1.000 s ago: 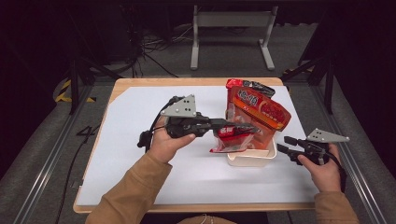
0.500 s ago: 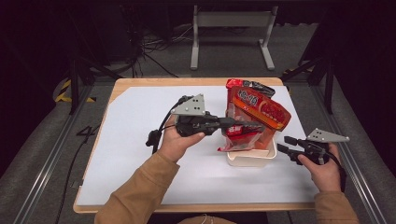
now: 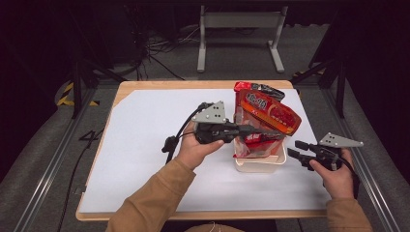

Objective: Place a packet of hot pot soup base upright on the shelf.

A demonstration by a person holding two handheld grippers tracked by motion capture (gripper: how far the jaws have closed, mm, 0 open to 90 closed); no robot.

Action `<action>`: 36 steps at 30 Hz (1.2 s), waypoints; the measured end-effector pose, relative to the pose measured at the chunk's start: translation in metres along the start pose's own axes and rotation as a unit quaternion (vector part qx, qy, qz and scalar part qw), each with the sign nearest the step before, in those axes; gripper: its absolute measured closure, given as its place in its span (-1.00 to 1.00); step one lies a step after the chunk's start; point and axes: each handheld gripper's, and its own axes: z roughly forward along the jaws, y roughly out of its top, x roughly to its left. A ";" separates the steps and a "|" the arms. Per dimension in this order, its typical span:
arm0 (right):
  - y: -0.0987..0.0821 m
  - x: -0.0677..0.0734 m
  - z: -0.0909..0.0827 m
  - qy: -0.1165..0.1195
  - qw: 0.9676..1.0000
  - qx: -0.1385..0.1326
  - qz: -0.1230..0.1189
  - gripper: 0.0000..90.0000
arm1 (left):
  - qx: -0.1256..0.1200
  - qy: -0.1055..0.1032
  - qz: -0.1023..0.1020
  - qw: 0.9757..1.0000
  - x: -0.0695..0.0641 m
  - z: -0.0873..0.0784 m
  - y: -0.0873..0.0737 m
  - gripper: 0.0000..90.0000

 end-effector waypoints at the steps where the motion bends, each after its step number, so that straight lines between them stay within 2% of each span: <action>1: 0.000 0.000 0.000 0.001 1.000 0.000 0.000 0.10 | 0.000 -0.002 0.001 1.000 0.000 0.002 0.000 1.00; 13: -0.001 0.000 -0.001 0.000 1.000 0.000 0.001 0.10 | 0.000 -0.013 -0.002 1.000 0.000 0.023 -0.005 1.00; 21: -0.002 0.000 -0.001 0.000 1.000 0.001 0.002 0.09 | 0.011 -0.012 -0.003 1.000 0.002 0.032 -0.012 1.00; 36: -0.002 0.000 0.001 0.007 1.000 -0.002 0.010 0.08 | 0.030 -0.019 -0.018 0.999 0.008 0.036 -0.025 1.00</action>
